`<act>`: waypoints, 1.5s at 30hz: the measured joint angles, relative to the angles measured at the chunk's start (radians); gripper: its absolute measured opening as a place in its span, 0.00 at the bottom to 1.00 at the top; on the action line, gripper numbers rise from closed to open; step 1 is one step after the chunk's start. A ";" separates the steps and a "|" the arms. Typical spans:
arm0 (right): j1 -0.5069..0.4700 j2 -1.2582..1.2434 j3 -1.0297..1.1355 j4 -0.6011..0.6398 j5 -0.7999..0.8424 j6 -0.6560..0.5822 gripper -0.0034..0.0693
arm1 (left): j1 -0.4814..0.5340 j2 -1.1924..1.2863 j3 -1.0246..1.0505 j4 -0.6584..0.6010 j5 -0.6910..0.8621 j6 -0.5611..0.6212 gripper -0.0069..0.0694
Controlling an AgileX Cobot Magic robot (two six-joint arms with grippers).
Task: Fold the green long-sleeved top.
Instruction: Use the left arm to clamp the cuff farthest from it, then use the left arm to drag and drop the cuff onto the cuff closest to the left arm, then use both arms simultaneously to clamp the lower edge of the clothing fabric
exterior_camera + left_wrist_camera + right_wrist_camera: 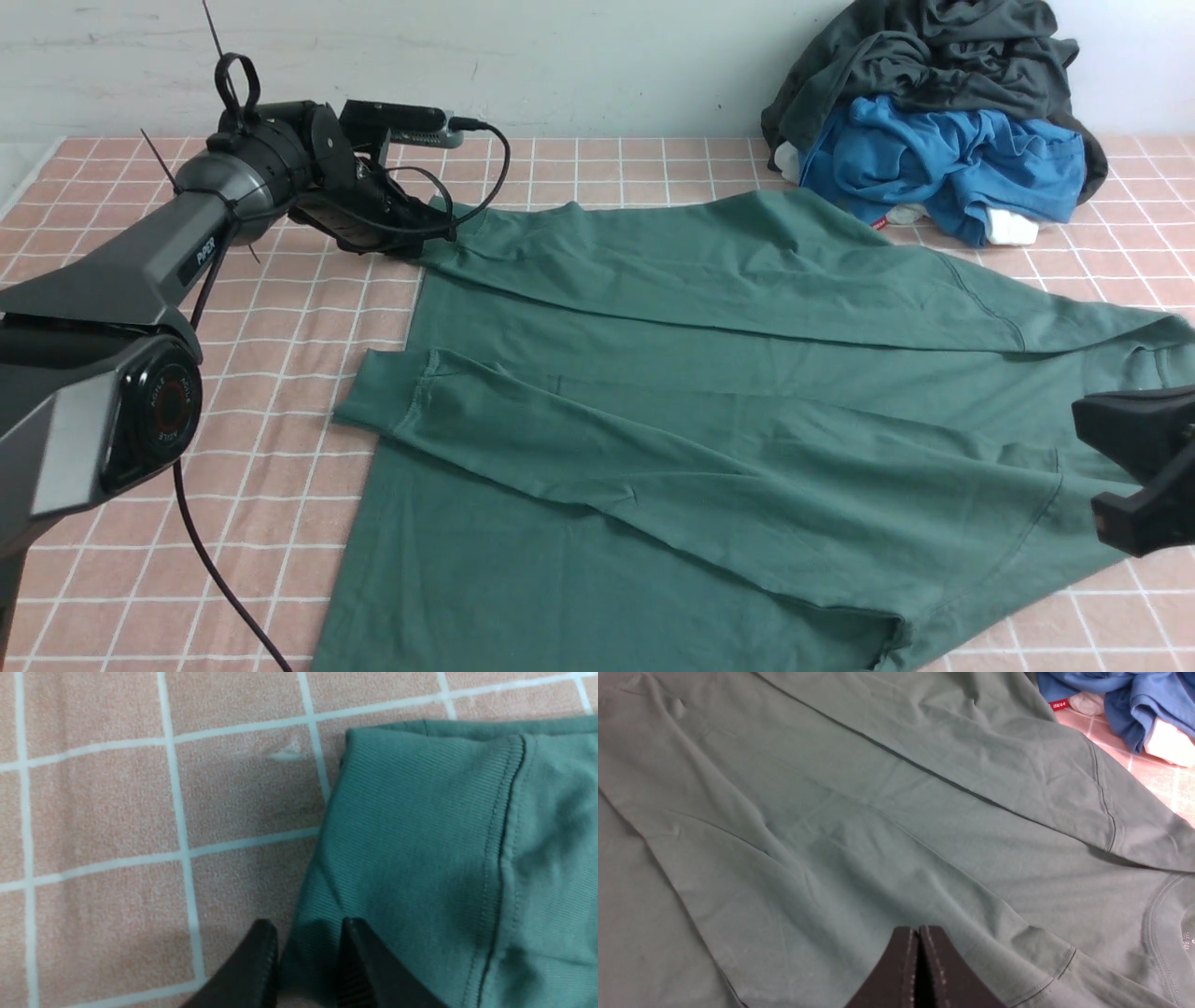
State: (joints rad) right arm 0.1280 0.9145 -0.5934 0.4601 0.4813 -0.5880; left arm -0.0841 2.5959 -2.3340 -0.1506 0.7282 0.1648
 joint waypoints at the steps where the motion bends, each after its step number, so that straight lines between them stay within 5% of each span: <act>1: 0.000 0.000 0.000 0.000 0.000 -0.001 0.03 | -0.007 -0.005 -0.001 0.001 0.012 0.007 0.18; 4: 0.000 0.000 0.000 0.000 0.000 -0.007 0.03 | -0.015 -0.029 0.001 0.006 0.068 0.023 0.12; 16: 0.000 0.000 0.000 0.000 0.001 -0.008 0.03 | -0.023 -0.356 0.041 0.015 0.485 0.028 0.11; 23: 0.000 0.000 0.000 0.000 0.002 -0.008 0.03 | -0.044 -0.607 0.535 0.046 0.500 0.007 0.11; 28: 0.000 0.000 0.000 0.000 0.002 -0.009 0.03 | -0.080 -0.656 0.821 0.102 0.329 0.007 0.13; 34: 0.000 0.000 0.000 0.010 0.001 -0.011 0.03 | -0.081 -0.681 0.879 0.139 0.279 0.007 0.35; 39: 0.000 0.000 0.000 0.042 0.027 -0.029 0.03 | -0.092 -0.783 0.923 0.067 0.447 0.000 0.61; 45: 0.000 0.000 0.000 0.085 0.047 -0.036 0.03 | -0.245 -0.906 1.202 0.087 0.415 0.122 0.67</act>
State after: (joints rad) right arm 0.1280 0.9145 -0.5934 0.5451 0.5282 -0.6241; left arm -0.3292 1.6902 -1.1321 -0.0637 1.1432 0.2871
